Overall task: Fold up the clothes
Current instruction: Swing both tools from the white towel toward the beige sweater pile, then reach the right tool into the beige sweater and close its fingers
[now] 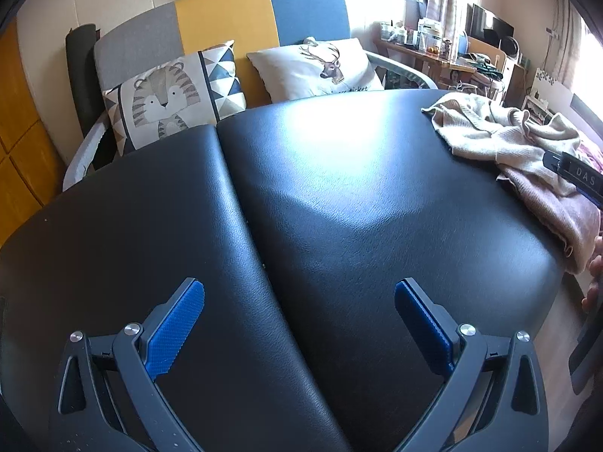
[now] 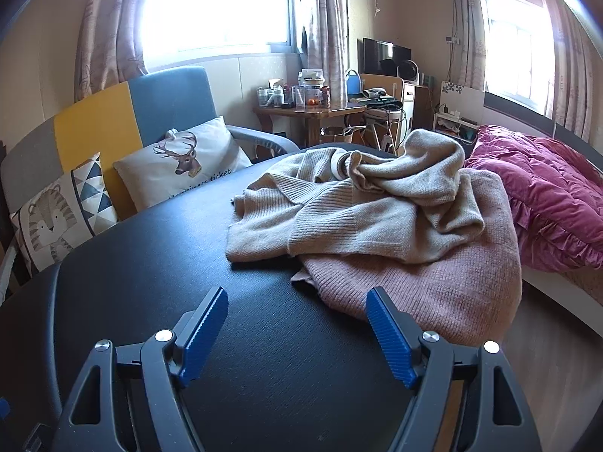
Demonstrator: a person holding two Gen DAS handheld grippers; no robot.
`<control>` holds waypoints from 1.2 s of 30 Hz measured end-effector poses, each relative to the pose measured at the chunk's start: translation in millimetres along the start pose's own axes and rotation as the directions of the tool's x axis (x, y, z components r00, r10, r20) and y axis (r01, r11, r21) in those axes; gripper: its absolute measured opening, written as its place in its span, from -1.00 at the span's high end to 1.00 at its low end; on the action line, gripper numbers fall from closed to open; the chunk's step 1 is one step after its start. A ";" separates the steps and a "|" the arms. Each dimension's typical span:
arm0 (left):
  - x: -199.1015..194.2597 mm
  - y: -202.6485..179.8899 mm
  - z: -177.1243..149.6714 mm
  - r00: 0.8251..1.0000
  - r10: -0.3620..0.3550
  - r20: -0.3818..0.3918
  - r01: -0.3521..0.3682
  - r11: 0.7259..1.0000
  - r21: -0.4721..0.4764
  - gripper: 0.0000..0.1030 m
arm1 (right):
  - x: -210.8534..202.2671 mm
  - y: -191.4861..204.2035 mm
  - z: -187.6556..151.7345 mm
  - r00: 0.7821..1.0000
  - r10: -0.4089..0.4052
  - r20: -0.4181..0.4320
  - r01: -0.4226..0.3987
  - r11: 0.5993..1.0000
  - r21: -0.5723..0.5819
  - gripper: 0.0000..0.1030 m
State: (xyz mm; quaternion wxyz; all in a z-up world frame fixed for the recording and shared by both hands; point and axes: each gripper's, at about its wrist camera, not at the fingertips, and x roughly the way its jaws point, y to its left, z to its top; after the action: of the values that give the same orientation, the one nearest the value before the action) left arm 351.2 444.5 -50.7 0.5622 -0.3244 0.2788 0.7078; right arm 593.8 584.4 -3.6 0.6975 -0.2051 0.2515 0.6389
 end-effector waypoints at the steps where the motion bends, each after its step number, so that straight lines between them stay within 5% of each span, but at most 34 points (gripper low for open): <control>1: 0.7 -2.4 4.0 1.000 -0.002 0.002 0.002 1.000 0.004 -0.99 | 1.2 -0.8 1.3 1.000 -0.002 0.001 0.002 1.000 0.002 -0.51; 17: 8.9 2.6 -3.4 0.999 -0.046 0.029 0.044 0.998 0.054 -0.99 | 14.3 -21.8 17.7 0.997 -0.056 0.056 0.055 0.998 0.022 -0.51; 30: 20.5 13.5 -26.8 0.999 -0.032 0.011 0.030 0.994 0.109 -0.99 | 65.6 -65.6 47.3 0.988 -0.135 0.078 0.133 0.991 0.025 -0.51; 36: 27.8 33.2 -36.5 1.000 0.001 0.001 -0.001 0.995 0.095 -0.99 | 116.1 -101.6 82.7 0.969 -0.246 0.035 0.245 0.969 0.030 -0.51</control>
State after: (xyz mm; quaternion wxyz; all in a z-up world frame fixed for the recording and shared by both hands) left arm 319.7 426.8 -94.3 0.5767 -0.2971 0.3121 0.6941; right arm 708.8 716.1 -13.0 0.7783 -0.2133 0.2189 0.5484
